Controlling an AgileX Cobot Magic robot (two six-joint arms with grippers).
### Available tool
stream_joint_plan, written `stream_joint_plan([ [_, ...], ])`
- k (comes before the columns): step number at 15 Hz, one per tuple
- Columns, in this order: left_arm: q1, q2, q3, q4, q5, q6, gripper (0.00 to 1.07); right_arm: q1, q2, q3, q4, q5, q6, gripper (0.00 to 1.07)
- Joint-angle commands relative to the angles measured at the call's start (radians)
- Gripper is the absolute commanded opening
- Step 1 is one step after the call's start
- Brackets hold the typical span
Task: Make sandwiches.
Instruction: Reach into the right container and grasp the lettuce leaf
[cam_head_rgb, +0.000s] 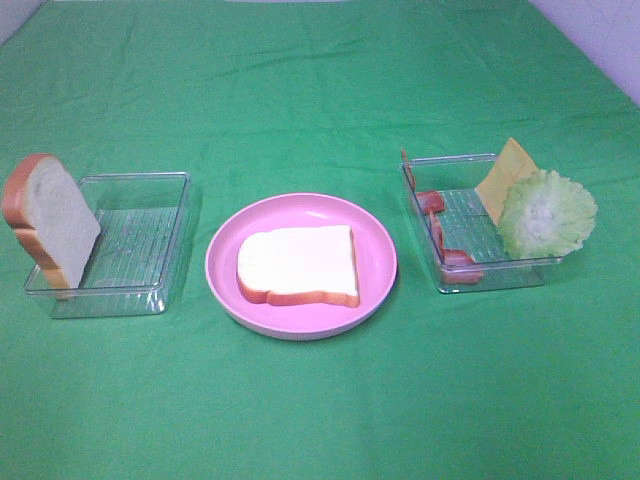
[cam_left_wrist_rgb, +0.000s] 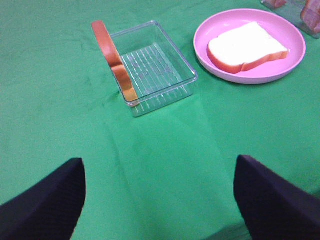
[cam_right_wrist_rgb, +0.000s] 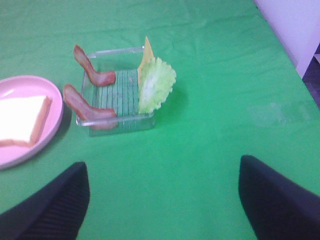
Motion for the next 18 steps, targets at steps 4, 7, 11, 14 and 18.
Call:
stream_joint_plan([
  [4, -0.003, -0.007, 0.006, -0.029, -0.013, -0.009, 0.77, -0.006, 0.376, -0.018, 0.004, -0.320, 0.037, 0.64],
  [7, -0.003, -0.007, 0.006, -0.027, -0.013, -0.009, 0.76, -0.006, 0.684, -0.134, 0.022, -0.296, 0.037, 0.57],
  [11, -0.003, -0.007, 0.006, -0.027, -0.013, -0.009, 0.76, -0.006, 1.129, -0.410, 0.027, -0.126, 0.025, 0.57],
  [14, -0.003, -0.007, 0.006, -0.027, -0.013, -0.009, 0.76, -0.007, 1.367, -0.597, 0.041, 0.028, -0.023, 0.57],
  [18, -0.003, -0.007, 0.006, -0.027, -0.013, -0.009, 0.76, -0.011, 1.618, -0.808, 0.074, 0.140, -0.083, 0.57],
])
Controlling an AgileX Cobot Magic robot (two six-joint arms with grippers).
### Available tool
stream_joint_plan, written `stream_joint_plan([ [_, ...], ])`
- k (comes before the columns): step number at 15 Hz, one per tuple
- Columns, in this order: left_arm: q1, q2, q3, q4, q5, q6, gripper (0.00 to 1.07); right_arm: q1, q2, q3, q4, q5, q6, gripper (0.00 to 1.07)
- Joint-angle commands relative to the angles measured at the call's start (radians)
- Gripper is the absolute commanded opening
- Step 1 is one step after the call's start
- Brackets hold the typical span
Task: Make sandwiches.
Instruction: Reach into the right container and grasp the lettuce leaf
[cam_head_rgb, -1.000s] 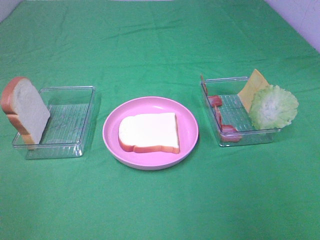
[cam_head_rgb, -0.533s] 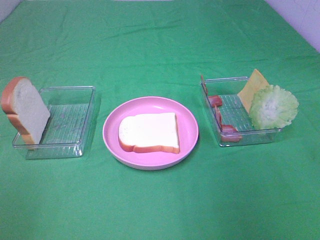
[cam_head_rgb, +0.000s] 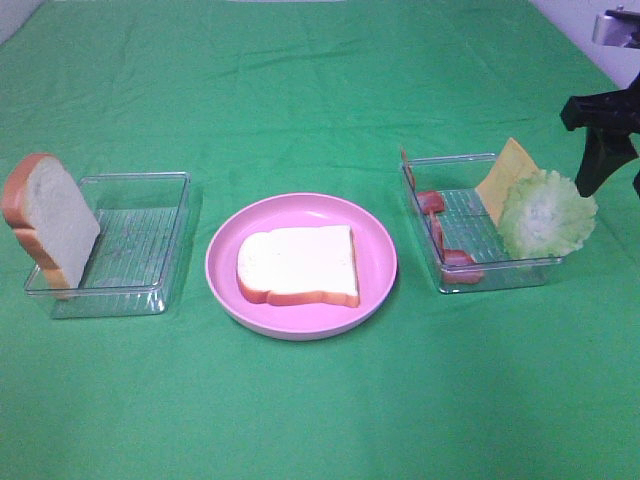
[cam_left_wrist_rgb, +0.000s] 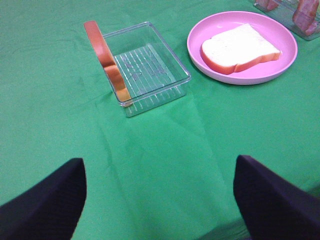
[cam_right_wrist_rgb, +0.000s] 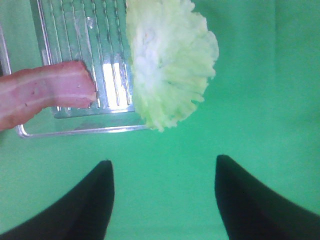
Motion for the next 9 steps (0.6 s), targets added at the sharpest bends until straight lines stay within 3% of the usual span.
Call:
stream_joint_plan([
  [1, -0.003, -0.007, 0.001, -0.003, -0.013, -0.009, 0.76, -0.024, 0.102, -0.100, 0.019, 0.041, -0.021, 0.57],
  [5, -0.003, -0.007, 0.001, -0.003, -0.013, -0.009, 0.76, -0.158, 0.224, -0.218, 0.244, 0.107, -0.193, 0.75],
  [9, -0.003, -0.007, 0.001, -0.001, -0.013, -0.009, 0.76, -0.178, 0.307, -0.227, 0.242, 0.059, -0.280, 0.76],
])
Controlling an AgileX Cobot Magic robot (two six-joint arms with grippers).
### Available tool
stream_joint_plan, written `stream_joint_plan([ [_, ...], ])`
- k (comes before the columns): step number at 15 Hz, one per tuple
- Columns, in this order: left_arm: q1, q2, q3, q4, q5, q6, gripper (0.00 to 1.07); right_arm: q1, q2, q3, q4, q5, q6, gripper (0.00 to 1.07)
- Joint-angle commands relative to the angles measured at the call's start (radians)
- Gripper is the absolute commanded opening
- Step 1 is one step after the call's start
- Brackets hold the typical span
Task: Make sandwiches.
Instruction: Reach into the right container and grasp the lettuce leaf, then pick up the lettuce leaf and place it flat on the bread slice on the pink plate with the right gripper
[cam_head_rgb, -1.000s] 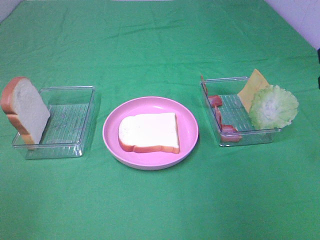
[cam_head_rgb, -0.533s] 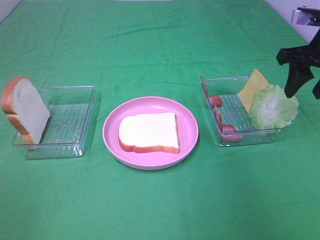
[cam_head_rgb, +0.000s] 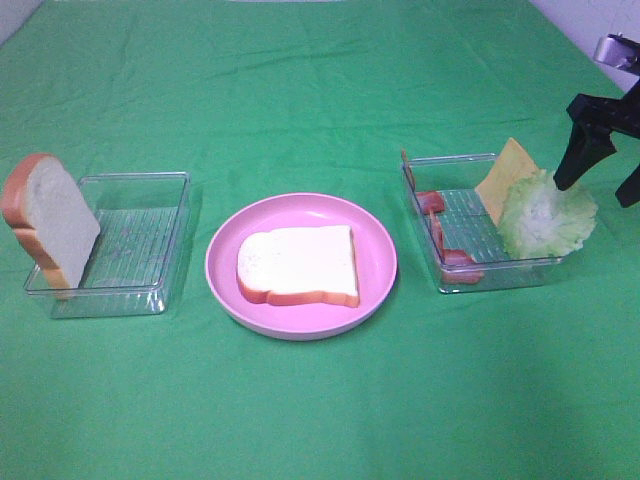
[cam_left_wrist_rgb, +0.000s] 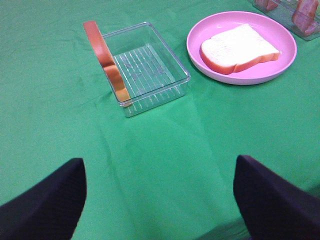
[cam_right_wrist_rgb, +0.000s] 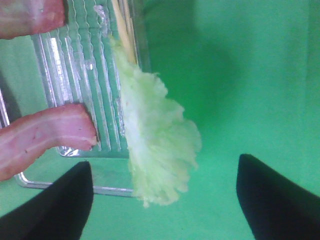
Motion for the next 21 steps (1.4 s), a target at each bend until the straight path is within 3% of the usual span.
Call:
stream_joint_plan([
  [1, -0.003, -0.007, 0.001, 0.001, -0.013, -0.009, 0.76, -0.004, 0.041, -0.008, -0.003, -0.023, -0.034, 0.75],
  [3, -0.003, -0.007, 0.001, 0.001, -0.013, -0.009, 0.76, -0.003, 0.059, -0.008, 0.000, -0.033, -0.034, 0.71],
  [8, -0.003, -0.007, 0.001, 0.001, -0.013, -0.009, 0.76, -0.003, 0.080, -0.008, 0.042, -0.039, -0.035, 0.44],
  [13, -0.003, -0.007, 0.001, 0.001, -0.013, -0.009, 0.76, -0.003, 0.060, -0.008, 0.043, -0.035, -0.034, 0.00],
  [18, -0.003, -0.007, 0.001, 0.001, -0.013, -0.009, 0.76, -0.002, 0.012, -0.017, 0.070, 0.038, -0.049, 0.00],
  [21, -0.003, -0.007, 0.001, 0.001, -0.013, -0.009, 0.76, 0.000, -0.050, -0.017, 0.148, 0.082, -0.085, 0.00],
])
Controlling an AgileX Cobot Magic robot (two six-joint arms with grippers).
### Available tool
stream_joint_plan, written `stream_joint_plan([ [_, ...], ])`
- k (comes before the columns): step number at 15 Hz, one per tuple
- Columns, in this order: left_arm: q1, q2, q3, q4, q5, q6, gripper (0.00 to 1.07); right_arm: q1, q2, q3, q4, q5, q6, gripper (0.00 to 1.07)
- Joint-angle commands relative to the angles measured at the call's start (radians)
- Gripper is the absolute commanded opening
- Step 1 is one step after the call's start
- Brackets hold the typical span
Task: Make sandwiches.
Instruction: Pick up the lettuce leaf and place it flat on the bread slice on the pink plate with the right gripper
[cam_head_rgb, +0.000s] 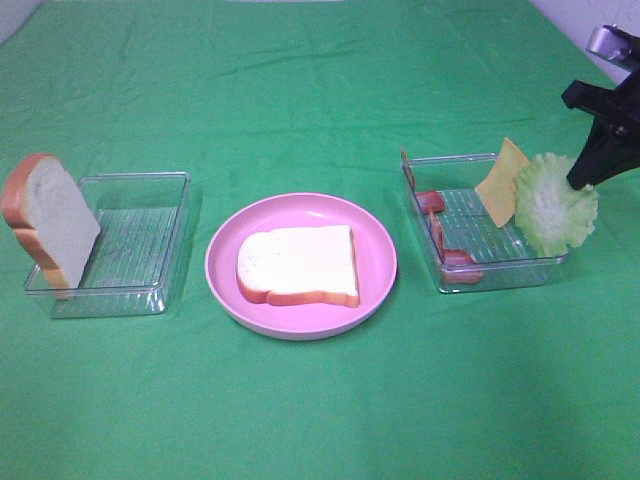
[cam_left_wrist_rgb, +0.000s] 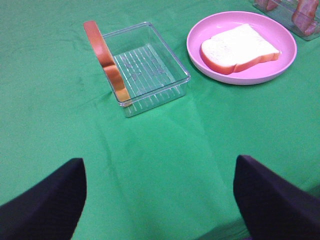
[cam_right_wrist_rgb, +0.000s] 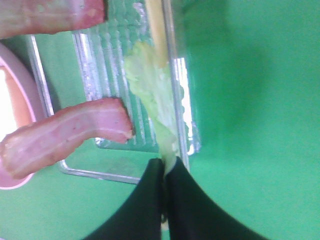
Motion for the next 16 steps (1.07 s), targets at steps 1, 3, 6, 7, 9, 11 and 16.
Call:
stream_joint_plan([
  [1, -0.003, -0.007, 0.001, 0.001, -0.013, -0.009, 0.76, 0.000, -0.057, -0.005, 0.070, 0.039, -0.034, 0.00],
  [3, -0.003, -0.007, 0.001, 0.001, -0.013, -0.009, 0.76, 0.000, -0.093, -0.004, 0.139, 0.070, -0.058, 0.00],
  [6, -0.003, -0.007, 0.001, 0.001, -0.013, -0.009, 0.76, 0.000, -0.127, -0.003, 0.274, 0.129, -0.110, 0.00],
  [7, -0.003, -0.007, 0.001, 0.001, -0.013, -0.009, 0.76, 0.003, -0.127, 0.000, 0.334, 0.150, -0.141, 0.00],
  [9, -0.003, -0.007, 0.001, 0.001, -0.013, -0.009, 0.76, 0.041, -0.128, 0.010, 0.348, 0.150, -0.142, 0.00],
  [11, -0.003, -0.007, 0.001, 0.001, -0.013, -0.009, 0.76, 0.120, -0.128, 0.026, 0.356, 0.146, -0.147, 0.00],
  [16, -0.003, -0.007, 0.001, 0.001, -0.013, -0.009, 0.76, 0.350, -0.128, 0.028, 0.420, 0.098, -0.181, 0.00],
])
